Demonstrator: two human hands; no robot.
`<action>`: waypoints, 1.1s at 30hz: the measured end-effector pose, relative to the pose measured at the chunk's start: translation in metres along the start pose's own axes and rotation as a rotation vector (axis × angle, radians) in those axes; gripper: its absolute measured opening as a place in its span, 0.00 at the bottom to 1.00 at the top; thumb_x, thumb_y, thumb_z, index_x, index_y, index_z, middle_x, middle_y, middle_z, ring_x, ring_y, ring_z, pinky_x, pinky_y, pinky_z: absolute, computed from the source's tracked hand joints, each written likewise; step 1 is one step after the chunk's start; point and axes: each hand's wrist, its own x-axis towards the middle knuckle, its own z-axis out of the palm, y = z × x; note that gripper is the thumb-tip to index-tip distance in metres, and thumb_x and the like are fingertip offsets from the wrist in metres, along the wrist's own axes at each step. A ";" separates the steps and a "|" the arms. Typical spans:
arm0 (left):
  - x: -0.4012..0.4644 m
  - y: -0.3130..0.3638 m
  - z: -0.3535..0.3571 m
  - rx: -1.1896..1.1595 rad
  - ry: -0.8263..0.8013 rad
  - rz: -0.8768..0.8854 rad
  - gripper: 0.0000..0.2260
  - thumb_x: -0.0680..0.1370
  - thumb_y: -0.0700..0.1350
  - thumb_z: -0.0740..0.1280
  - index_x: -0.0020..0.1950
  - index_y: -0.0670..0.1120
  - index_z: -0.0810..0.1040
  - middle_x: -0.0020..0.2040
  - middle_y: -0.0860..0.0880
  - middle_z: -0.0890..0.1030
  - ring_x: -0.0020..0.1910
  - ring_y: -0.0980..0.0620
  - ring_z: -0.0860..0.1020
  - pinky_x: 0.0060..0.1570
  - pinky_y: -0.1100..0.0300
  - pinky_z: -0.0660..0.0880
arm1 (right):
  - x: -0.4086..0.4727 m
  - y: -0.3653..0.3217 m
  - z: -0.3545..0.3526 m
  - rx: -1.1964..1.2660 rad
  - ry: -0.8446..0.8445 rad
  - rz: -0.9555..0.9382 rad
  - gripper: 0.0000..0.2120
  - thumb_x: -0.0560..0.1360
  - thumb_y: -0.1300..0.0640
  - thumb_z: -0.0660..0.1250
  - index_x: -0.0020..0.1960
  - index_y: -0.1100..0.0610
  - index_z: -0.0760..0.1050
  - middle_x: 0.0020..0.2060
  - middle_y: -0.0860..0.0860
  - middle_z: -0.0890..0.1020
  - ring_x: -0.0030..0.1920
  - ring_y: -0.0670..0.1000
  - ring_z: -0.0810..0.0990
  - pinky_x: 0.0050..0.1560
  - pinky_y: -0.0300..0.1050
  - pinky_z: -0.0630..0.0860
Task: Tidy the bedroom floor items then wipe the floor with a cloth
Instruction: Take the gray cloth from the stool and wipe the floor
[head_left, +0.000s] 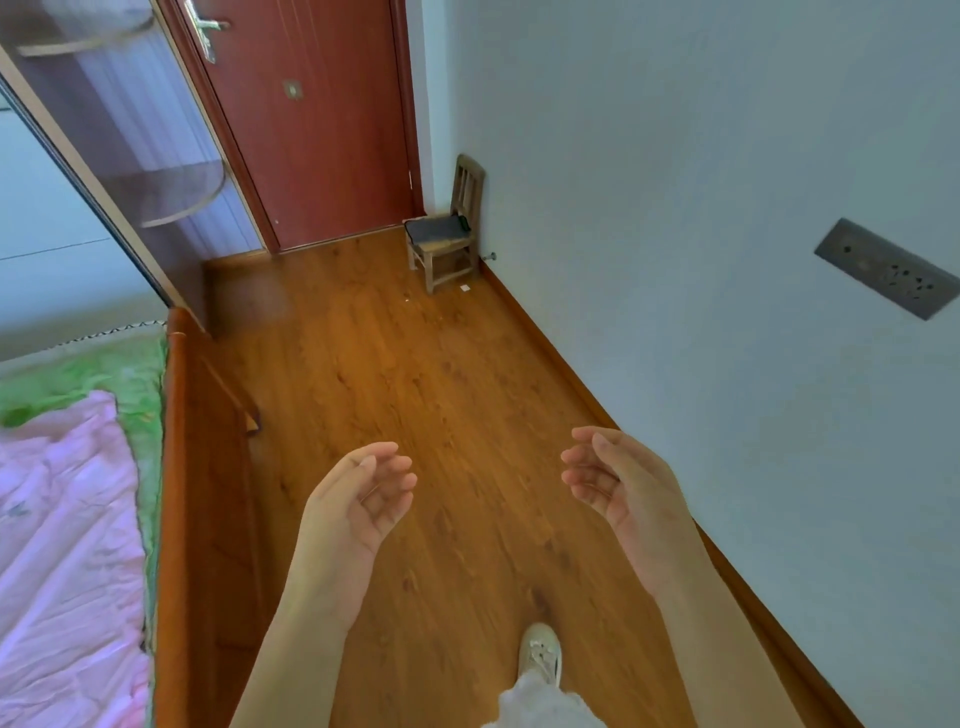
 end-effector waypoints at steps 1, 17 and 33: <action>0.017 0.002 0.016 -0.004 -0.002 0.002 0.11 0.80 0.43 0.57 0.51 0.45 0.78 0.45 0.47 0.82 0.48 0.49 0.80 0.46 0.63 0.79 | 0.021 -0.008 -0.005 -0.002 -0.010 -0.006 0.09 0.78 0.59 0.60 0.51 0.60 0.78 0.41 0.55 0.83 0.41 0.51 0.82 0.43 0.40 0.79; 0.228 0.036 0.154 -0.084 0.028 0.025 0.12 0.80 0.43 0.55 0.51 0.45 0.78 0.42 0.49 0.82 0.42 0.54 0.81 0.39 0.65 0.78 | 0.286 -0.090 -0.037 -0.070 -0.145 -0.016 0.11 0.79 0.57 0.59 0.54 0.60 0.78 0.43 0.56 0.83 0.42 0.51 0.81 0.45 0.41 0.79; 0.521 0.101 0.224 -0.072 0.052 -0.027 0.11 0.80 0.45 0.57 0.52 0.44 0.78 0.45 0.46 0.82 0.46 0.51 0.81 0.50 0.57 0.75 | 0.580 -0.144 0.039 -0.029 -0.144 -0.016 0.10 0.79 0.59 0.59 0.49 0.56 0.79 0.39 0.52 0.83 0.40 0.50 0.81 0.42 0.39 0.79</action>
